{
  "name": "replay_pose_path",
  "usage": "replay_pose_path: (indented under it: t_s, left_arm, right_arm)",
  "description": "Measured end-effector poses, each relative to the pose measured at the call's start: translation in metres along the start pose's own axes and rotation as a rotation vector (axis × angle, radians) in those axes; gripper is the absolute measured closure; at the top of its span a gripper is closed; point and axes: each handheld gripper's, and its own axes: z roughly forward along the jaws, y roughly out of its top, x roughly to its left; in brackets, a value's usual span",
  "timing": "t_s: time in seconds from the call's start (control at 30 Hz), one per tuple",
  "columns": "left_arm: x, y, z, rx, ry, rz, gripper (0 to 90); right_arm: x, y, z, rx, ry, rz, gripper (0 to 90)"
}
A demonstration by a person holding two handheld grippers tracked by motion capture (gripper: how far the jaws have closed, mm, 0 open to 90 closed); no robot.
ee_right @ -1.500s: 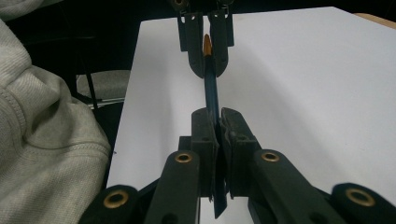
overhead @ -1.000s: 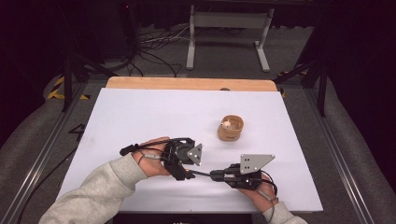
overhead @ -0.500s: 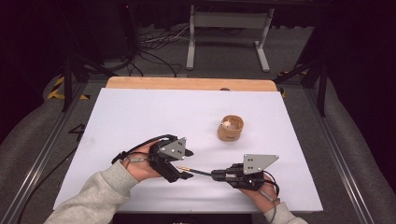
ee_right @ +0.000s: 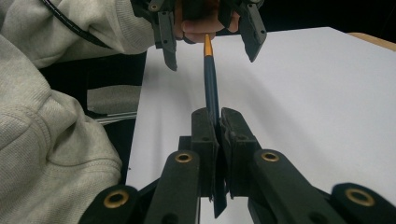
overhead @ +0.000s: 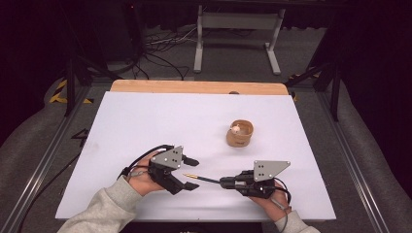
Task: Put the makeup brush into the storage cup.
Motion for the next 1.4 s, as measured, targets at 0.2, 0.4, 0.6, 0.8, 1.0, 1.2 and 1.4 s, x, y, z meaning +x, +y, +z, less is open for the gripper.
replay_pose_path:
  t_s: [0.2, 0.4, 0.6, 0.8, 1.0, 1.2, 1.4]
  left_arm:
    - [0.0, -0.008, 0.0, -0.062, -0.01, -0.018, 34.7]
    - [0.001, -0.014, -0.002, -0.103, -0.014, -0.036, 38.3]
    - [0.002, -0.021, -0.002, -0.121, -0.019, -0.056, 41.5]
    - [0.004, -0.025, -0.002, -0.14, -0.045, -0.065, 47.6]
    - [0.006, -0.028, -0.002, -0.152, -0.069, -0.062, 57.9]
    - [0.006, -0.03, -0.002, -0.158, -0.099, -0.053, 66.3]
    - [0.006, -0.029, -0.003, -0.15, -0.109, -0.042, 73.1]
  right_arm:
    - [0.0, 0.0, 0.0, 0.0, 0.005, 0.003, 85.0]
    - [0.001, 0.0, -0.001, -0.004, -0.001, 0.004, 85.0]
    - [0.001, 0.0, -0.001, -0.005, 0.0, 0.004, 85.0]
    - [0.0, -0.001, -0.001, -0.008, -0.003, 0.003, 85.0]
    - [-0.001, -0.002, -0.001, -0.01, -0.004, 0.001, 85.0]
    - [-0.002, -0.004, 0.0, -0.011, 0.001, 0.004, 84.9]
    - [-0.002, -0.005, 0.001, -0.014, 0.014, 0.006, 84.9]
